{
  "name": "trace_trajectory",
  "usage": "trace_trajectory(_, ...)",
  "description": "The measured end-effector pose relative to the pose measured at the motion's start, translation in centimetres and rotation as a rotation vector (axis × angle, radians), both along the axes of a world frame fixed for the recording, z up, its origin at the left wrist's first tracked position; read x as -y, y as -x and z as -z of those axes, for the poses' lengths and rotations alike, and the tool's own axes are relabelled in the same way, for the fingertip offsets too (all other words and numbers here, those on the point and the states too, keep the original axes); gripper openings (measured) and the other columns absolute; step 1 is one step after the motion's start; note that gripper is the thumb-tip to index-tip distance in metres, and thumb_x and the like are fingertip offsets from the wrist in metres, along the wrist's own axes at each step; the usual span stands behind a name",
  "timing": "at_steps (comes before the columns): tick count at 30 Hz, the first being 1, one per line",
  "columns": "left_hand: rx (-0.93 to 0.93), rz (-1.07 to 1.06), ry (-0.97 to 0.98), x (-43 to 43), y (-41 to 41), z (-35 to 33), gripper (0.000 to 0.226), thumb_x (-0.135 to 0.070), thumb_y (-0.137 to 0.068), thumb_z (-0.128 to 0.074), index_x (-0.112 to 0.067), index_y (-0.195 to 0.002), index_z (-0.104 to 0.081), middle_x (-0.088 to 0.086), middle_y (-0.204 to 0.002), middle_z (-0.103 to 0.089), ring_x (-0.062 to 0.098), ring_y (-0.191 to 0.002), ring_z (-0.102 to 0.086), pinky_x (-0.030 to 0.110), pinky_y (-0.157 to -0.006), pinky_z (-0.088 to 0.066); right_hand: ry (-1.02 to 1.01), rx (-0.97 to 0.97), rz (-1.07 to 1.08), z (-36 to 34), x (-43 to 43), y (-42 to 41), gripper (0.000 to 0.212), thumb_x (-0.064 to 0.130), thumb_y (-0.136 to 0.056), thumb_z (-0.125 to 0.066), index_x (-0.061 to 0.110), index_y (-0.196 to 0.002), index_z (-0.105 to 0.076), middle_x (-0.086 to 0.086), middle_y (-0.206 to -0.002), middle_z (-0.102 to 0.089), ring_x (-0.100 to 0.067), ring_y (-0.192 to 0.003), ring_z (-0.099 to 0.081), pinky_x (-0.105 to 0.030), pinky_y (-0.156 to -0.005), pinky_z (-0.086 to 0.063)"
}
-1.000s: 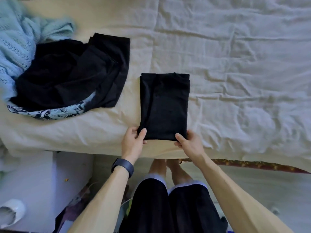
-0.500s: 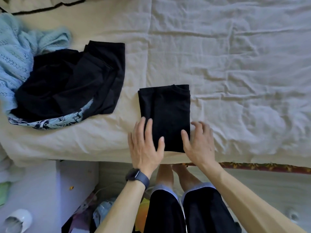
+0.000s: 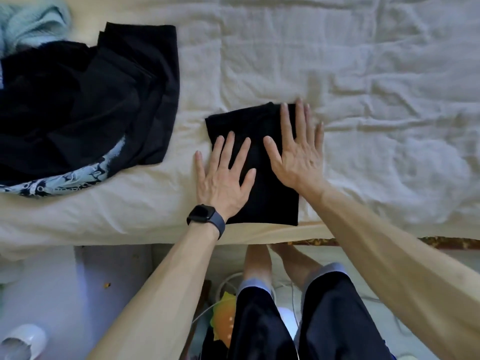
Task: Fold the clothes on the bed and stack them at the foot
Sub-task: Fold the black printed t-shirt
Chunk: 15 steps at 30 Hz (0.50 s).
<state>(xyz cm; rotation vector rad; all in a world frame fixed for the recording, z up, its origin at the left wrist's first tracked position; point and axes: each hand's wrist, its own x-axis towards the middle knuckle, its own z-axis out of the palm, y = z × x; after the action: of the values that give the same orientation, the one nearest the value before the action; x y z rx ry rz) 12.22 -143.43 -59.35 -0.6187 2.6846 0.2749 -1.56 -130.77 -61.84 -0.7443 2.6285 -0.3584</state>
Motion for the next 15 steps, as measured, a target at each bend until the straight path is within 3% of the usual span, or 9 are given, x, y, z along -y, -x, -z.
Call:
trace_trajectory(3,-0.137,0.011,-0.002,1.8,1.8,-2.6,0.06,-0.058,-0.094,-0.046,-0.031,-0.147,-0.043,0.008,-0.159,-0.03,0.03,-0.147,-0.027,0.052,-0.115,-0.023,0.133,0.239,0.296,-2.9,-2.5,-1.8,0.077,0.06,-0.099,-0.044,0.028,-0.161,-0.011,-0.004,-0.163,-0.028,-0.021,-0.15,-0.025,-0.043,-0.123,-0.025)
trace_trajectory(6,-0.203,0.031,-0.021,3.8,6.8,-4.8,0.064,-0.056,-0.087,-0.058,-0.025,-0.141,-0.046,0.008,-0.147,-0.044,0.03,-0.139,-0.037,0.048,-0.112,-0.029,0.272,0.498,0.61,-5.7,-5.5,-4.7,0.06,0.063,-0.089,-0.061,0.03,-0.137,-0.046,0.012,-0.121,-0.061,-0.002,-0.11,-0.059,-0.022,-0.092,-0.048)
trace_trajectory(8,-0.066,0.004,-0.184,4.7,11.0,-5.8,0.068,-0.056,-0.085,-0.062,-0.026,-0.143,-0.042,0.003,-0.136,-0.054,0.028,-0.132,-0.044,0.044,-0.109,-0.034,0.3,0.698,0.768,-6.2,-7.1,-6.7,0.042,0.06,-0.083,-0.071,0.032,-0.113,-0.061,0.016,-0.105,-0.069,0.003,-0.096,-0.066,-0.017,-0.079,-0.05)
trace_trajectory(11,0.194,-0.01,-0.345,5.7,16.0,-6.4,0.06,-0.051,-0.083,-0.07,-0.027,-0.135,-0.051,-0.002,-0.124,-0.062,0.025,-0.118,-0.056,0.04,-0.099,-0.045,0.381,1.041,0.933,-6.1,-8.2,-9.1,0.04,0.05,-0.08,-0.081,0.027,-0.11,-0.07,0.009,-0.105,-0.076,-0.012,-0.098,-0.072,-0.028,-0.074,-0.053)
trace_trajectory(15,0.432,-0.009,-0.427,5.8,18.9,-6.4,0.044,-0.039,-0.082,-0.077,-0.019,-0.119,-0.063,-0.003,-0.111,-0.06,0.021,-0.104,-0.056,0.032,-0.086,-0.045,0.507,1.081,1.067,-5.7,-7.8,-11.1,0.026,0.036,-0.084,-0.081,0.027,-0.106,-0.071,0.007,-0.104,-0.076,-0.02,-0.1,-0.071,-0.037,-0.085,-0.056)
